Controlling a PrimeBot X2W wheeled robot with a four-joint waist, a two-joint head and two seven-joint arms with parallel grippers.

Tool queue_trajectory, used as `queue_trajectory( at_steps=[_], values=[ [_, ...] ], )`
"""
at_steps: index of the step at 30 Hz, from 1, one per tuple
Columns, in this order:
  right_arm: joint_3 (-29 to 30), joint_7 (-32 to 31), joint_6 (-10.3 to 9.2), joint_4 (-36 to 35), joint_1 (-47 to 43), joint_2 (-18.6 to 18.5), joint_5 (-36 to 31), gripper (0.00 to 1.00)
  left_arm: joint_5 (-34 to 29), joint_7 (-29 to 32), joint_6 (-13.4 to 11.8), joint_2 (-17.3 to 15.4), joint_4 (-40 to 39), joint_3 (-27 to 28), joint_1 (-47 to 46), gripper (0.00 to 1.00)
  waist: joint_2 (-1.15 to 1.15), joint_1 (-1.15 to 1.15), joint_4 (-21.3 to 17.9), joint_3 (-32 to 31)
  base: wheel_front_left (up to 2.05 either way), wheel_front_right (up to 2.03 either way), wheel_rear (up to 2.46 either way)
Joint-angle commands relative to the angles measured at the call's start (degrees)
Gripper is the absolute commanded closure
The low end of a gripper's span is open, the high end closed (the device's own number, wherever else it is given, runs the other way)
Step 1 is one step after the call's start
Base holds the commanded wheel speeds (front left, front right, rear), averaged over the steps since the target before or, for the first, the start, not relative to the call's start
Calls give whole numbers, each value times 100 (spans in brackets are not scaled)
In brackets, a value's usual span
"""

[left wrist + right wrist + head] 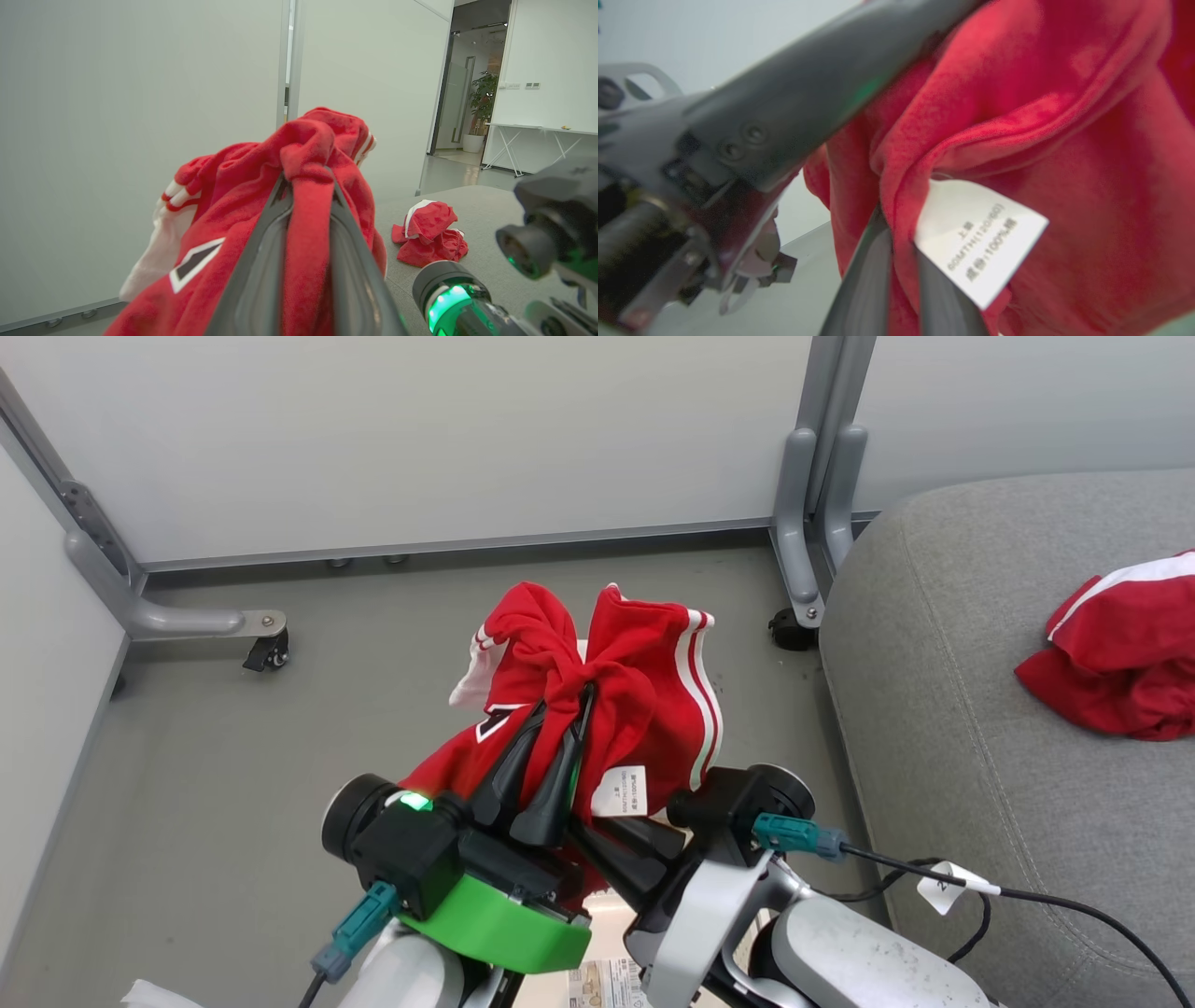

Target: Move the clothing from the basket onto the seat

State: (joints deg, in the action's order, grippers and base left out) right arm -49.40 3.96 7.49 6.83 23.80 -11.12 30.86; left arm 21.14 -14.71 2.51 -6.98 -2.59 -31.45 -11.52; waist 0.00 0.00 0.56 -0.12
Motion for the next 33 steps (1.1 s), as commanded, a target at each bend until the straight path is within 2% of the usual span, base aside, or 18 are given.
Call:
queue_trajectory(
  at_steps=[1, 6, 7, 8, 9, 14, 18, 27, 33],
  values=[
    [-22, 25, 0, 22, 77, -8, 46, 100, 33, -18, -22, -45, -20, 4, -81, 100, 0, 0, 10, -3, 0, 0, 0],
    [-26, 71, 0, 53, 97, -24, 73, 100, 31, -22, -31, -73, -22, -5, -68, 100, 0, 0, 22, -7, 0, 0, 0],
    [-29, 74, 0, 59, 98, -26, 78, 100, 3, 32, -44, -93, -1, -22, -69, 87, 0, 0, 23, -9, 0, 0, 0],
    [-24, 77, 0, 61, 98, -27, 78, 100, -5, 69, -65, -95, 18, -26, -60, 62, 0, 0, 25, -11, 0, 0, 0],
    [-12, 81, 0, 70, 105, -36, 73, 100, -16, 82, -89, -97, 10, -28, -58, 0, 0, 0, 27, -12, 0, 0, 0],
    [167, 127, 0, 168, 120, -33, -16, 100, -72, 133, -153, -155, -63, -36, -32, 0, 0, 0, 26, -13, 0, 0, 0],
    [314, 136, 0, 251, 128, -22, -99, 100, -143, 266, -167, -333, -245, -49, 40, 0, 0, 0, 29, -18, 0, 0, 0],
    [570, 219, 0, 450, 67, -43, -201, 100, -105, 901, -99, -805, -764, -259, 492, 0, 0, 0, 34, 11, 0, 0, 0],
    [659, 268, 0, 564, 49, -37, -246, 100, -57, 1189, -24, -947, -839, -485, 749, 0, 0, 0, 45, 79, 0, 0, 0]
  ],
)
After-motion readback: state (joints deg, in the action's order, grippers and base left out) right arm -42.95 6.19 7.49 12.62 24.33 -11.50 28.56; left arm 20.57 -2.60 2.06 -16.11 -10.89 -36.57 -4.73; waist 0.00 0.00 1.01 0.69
